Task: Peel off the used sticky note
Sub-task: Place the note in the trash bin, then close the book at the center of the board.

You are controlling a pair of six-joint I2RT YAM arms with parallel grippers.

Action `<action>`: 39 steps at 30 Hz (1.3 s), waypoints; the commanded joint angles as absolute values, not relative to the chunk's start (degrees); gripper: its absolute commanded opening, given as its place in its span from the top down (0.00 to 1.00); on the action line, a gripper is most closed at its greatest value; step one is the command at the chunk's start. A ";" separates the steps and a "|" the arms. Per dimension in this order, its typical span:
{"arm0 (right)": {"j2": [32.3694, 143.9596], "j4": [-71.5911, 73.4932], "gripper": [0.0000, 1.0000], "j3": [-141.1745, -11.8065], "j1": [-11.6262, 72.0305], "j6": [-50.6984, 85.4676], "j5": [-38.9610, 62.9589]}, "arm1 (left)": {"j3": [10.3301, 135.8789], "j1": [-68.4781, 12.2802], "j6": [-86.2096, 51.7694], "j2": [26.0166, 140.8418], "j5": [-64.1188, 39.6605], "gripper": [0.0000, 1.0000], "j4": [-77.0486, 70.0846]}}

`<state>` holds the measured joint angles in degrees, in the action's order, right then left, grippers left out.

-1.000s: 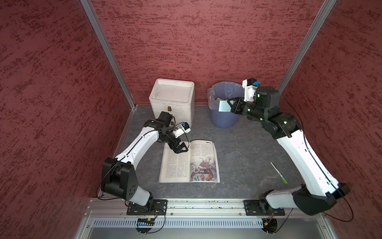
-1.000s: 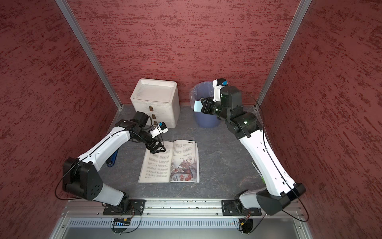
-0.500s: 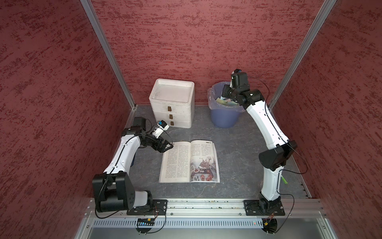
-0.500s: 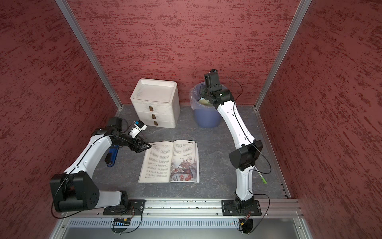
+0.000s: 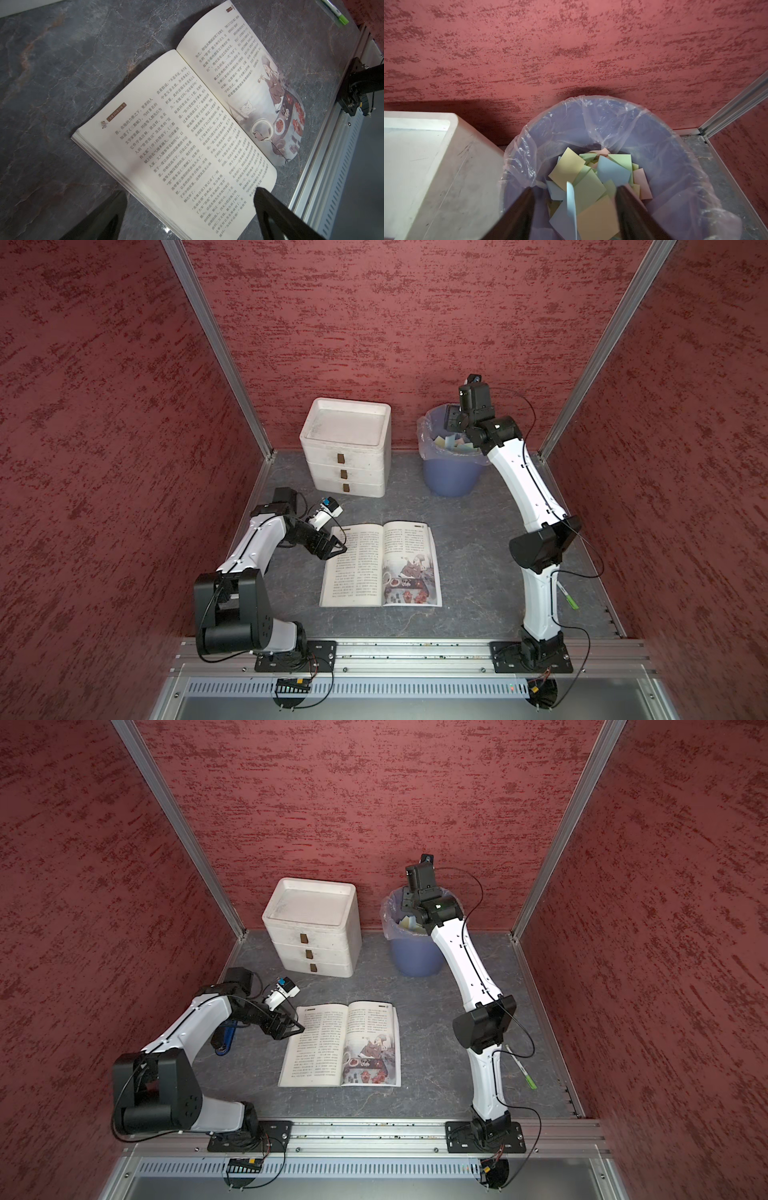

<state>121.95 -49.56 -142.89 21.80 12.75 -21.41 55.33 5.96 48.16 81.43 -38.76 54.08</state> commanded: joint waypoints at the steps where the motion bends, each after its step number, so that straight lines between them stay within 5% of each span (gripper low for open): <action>1: 120.43 -49.23 0.02 -144.20 24.36 6.45 -29.84 | 54.04 6.33 49.85 81.04 -39.54 0.00 53.95; 8: 114.97 -48.77 0.02 -140.86 29.54 1.99 -37.78 | 53.11 6.73 49.91 81.33 -39.08 0.00 53.24; 18: 91.59 -39.81 0.02 -108.45 37.24 6.89 -39.77 | 51.33 6.87 52.58 81.11 -37.38 0.03 54.02; 27: 70.21 -35.71 0.01 -68.16 38.52 30.86 -19.04 | 47.67 5.58 52.98 81.67 -34.23 0.15 52.01; 39: 73.41 -5.96 0.01 -35.45 38.49 52.04 3.36 | 41.42 -0.81 48.09 83.51 -23.94 0.33 42.55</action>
